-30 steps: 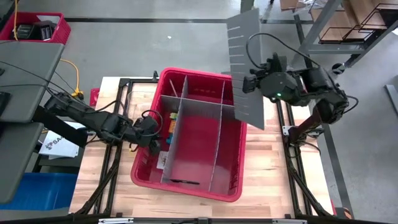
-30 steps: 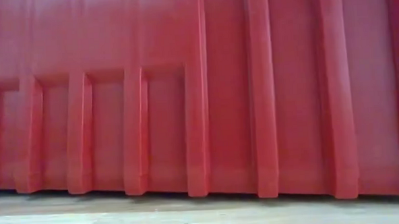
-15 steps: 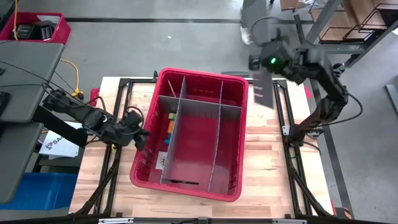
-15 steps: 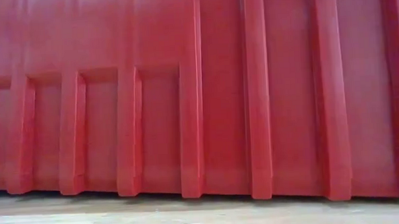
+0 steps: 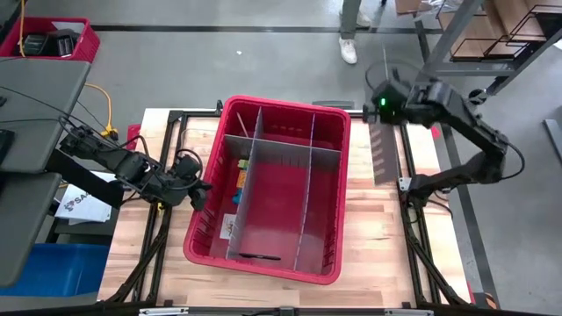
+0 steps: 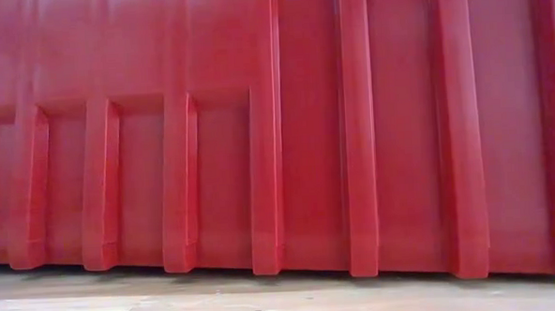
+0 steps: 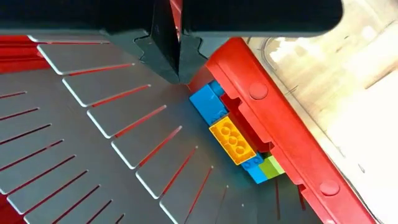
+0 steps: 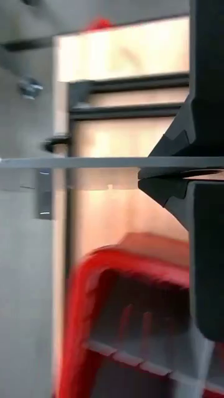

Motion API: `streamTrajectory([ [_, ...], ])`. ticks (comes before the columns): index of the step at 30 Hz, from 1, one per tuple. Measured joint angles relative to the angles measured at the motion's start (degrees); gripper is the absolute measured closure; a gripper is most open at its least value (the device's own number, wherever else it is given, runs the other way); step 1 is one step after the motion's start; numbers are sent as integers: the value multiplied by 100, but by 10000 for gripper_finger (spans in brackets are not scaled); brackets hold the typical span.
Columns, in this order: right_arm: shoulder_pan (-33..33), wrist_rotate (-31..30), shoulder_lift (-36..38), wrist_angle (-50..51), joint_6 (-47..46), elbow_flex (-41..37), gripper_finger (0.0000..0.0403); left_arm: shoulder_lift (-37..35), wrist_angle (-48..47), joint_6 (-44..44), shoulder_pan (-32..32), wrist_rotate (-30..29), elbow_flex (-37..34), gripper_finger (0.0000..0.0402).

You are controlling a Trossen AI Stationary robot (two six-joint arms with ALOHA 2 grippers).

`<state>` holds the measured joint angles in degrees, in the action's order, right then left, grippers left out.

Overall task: Sort blocks
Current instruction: Break down the bin divider

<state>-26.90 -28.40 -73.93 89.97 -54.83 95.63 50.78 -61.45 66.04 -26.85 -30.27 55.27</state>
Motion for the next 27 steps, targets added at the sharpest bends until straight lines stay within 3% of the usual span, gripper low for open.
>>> streamTrajectory([
  [4, 288, 529, 660, 19, -859, -1036, 403, -2, 33, 114, 0, 1, 2, 401],
  [10, 1313, 1051, 1324, -175, -2271, -2163, 403, -2, 176, 129, 2, -9, 7, 401],
  [17, 2294, 1058, 1473, -1097, -3539, -3325, 403, -4, 186, 145, 2, -16, 7, 401],
  [27, 2870, 829, 1480, -2536, -4758, -4457, 399, -19, 601, 129, 2, -3, 9, 401],
])
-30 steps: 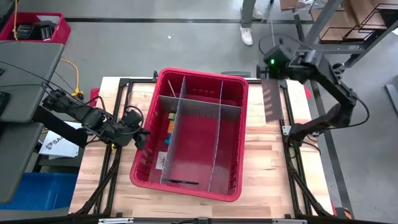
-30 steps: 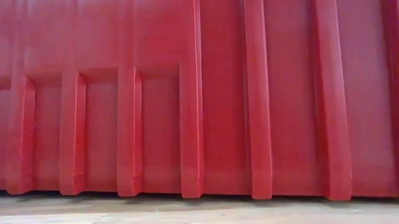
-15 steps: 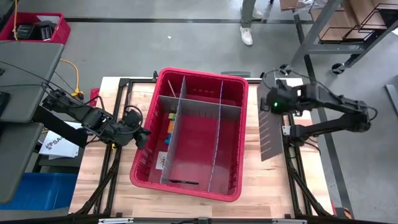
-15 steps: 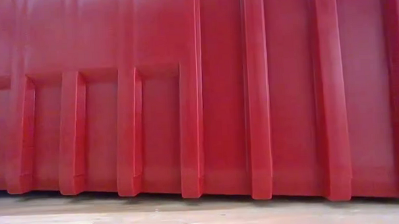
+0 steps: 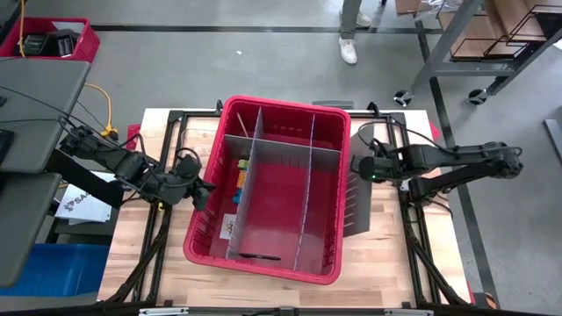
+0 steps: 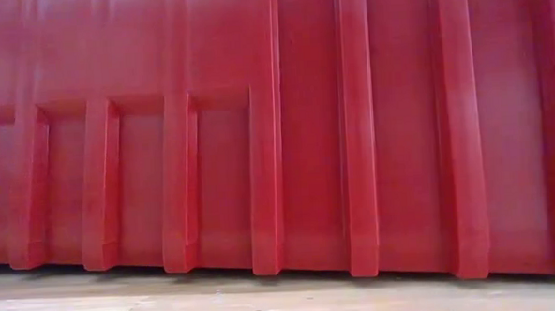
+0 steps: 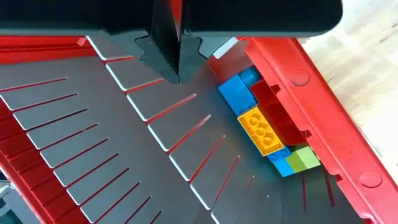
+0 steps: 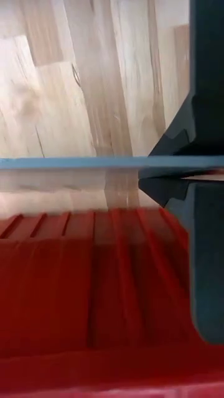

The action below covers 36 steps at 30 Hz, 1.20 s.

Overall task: Sort blocks
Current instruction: Break down the bin divider

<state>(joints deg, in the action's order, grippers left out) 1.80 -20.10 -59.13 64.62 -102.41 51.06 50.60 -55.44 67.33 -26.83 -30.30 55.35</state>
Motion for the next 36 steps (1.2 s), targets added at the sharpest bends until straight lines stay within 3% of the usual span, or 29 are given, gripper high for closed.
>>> streamTrajectory([
  [4, 118, 56, -12, 1, 53, -3, 363, -2, 4, -53, 2, 2, 0, 401],
  [8, 178, 58, 31, 100, 361, 214, 295, -3, 4, -111, 2, 4, 0, 401],
  [13, 176, 467, 32, 1236, 846, 679, 219, -3, 3, -123, 4, 9, 0, 401],
  [18, 176, 353, 32, 2506, 858, 1365, 200, -3, 2, -203, 9, 13, 0, 401],
  [21, 176, -56, 72, 2403, 1242, 1797, 199, -3, 2, -237, 9, 11, 0, 401],
  [25, 117, -367, 17, 918, 3007, 2297, 199, -3, 93, -633, 9, -28, 0, 401],
  [29, -204, 151, -461, -559, 5551, 2765, 199, -3, 502, -1236, 9, -30, 2, 401],
  [33, -544, 867, -1540, 46, 7800, 3395, 199, -3, 856, -1356, 7, 25, 4, 401],
  [36, -764, 952, -2433, 1077, 9038, 3904, 199, -2, 1020, -1334, 7, 40, 4, 401],
])
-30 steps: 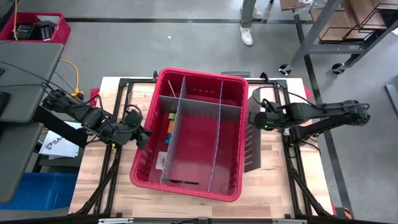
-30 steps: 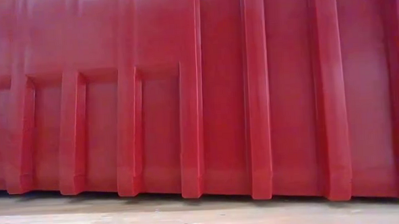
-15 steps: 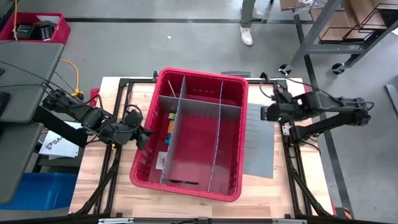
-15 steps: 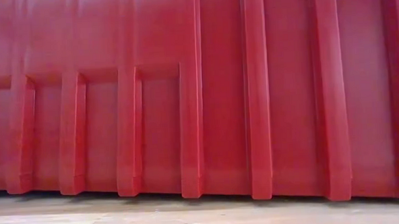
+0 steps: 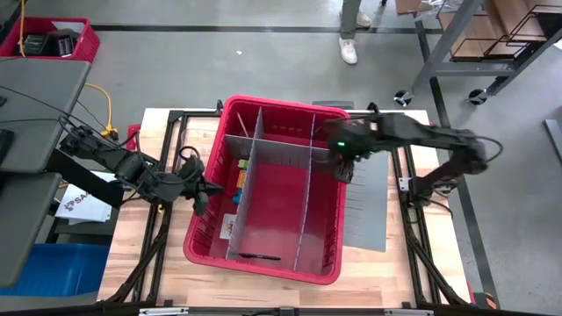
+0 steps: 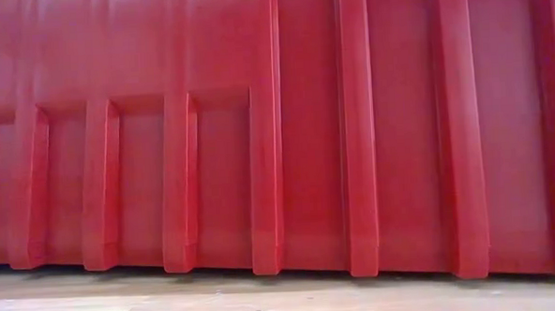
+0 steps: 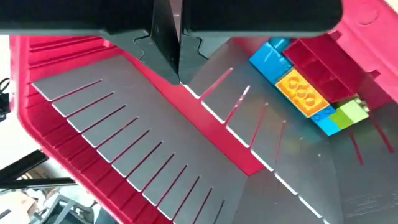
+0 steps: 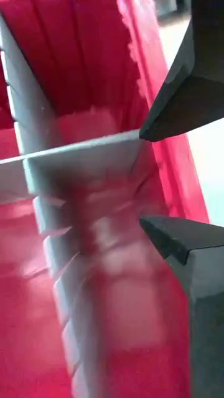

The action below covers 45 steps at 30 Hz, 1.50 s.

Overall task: Sort blocks
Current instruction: Break down the bin divider

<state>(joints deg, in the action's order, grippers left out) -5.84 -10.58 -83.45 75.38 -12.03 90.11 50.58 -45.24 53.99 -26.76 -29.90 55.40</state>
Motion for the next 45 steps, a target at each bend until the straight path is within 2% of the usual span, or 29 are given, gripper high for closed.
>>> streamTrajectory([
  [4, -304, -233, -861, 482, 1115, 519, 199, 18, 32, 36, 0, 4, 0, 401],
  [10, -780, 233, -1408, 255, 1901, 871, 199, 19, 54, 130, -2, 10, 0, 401],
  [12, -938, 304, -1552, 221, 1997, 844, 199, 18, 53, 130, -2, 14, 0, 401],
  [17, -1264, 958, -1850, 158, 2007, 841, 199, 20, 57, 68, -2, 19, 0, 401],
  [24, -1380, 1238, -2328, 48, 1940, 841, 202, 20, 57, -160, -2, 17, 0, 401],
  [26, -1367, 1311, -2434, 12, 1857, 839, 228, 23, 55, -170, -2, 17, 0, 401],
  [27, -1340, 1314, -2452, 18, 1832, 839, 255, 23, 53, -170, -2, 17, 0, 401],
  [29, -1282, 1391, -2444, 12, 1778, 847, 341, 23, 53, -226, -2, -23, 0, 401],
  [30, -1252, 1371, -2428, 10, 1759, 863, 371, 20, 54, -268, -2, -57, 0, 401],
  [31, -1239, 1408, -2417, 19, 1685, 881, 383, 20, 55, -307, -2, -78, 0, 401],
  [34, -1141, 1466, -2375, 231, 1622, 1203, 398, 20, 49, -315, 2, -171, 0, 401],
  [45, -1150, 1363, -2300, 1170, 1554, 3192, 402, 18, 51, -319, 22, -300, 0, 401],
])
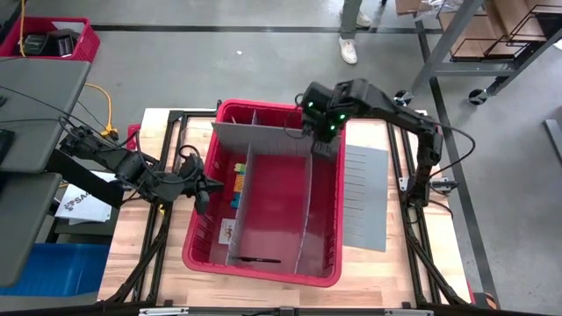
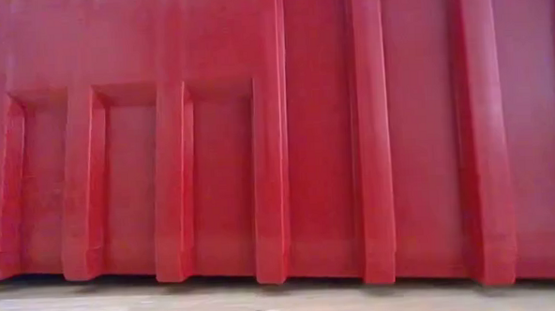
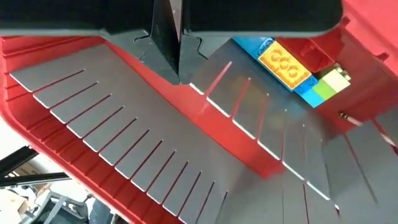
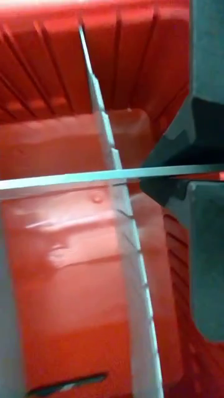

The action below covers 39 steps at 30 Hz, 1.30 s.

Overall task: Sort blocks
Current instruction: Break down the bin divider

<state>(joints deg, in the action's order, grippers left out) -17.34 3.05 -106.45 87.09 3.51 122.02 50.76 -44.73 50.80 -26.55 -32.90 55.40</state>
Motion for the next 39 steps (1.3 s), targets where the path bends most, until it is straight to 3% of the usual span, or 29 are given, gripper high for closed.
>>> streamTrajectory([
  [8, 23, -108, 79, 256, -721, 1288, 402, 2, -35, -8, 0, -16, -1, 401],
  [15, 339, -478, 719, 231, -2119, 1116, 403, -12, -42, -7, 0, -26, -2, 401],
  [21, 810, -1528, 1295, 284, -3768, 1118, 403, -20, -42, -60, 0, -27, -2, 401],
  [30, 2367, -3515, 1762, 265, -6048, 1034, 403, -20, -42, -312, 0, -72, -2, 401],
  [39, 3342, -4612, 2307, 295, -7793, -691, 403, -141, -46, -605, 0, -68, -2, 401],
])
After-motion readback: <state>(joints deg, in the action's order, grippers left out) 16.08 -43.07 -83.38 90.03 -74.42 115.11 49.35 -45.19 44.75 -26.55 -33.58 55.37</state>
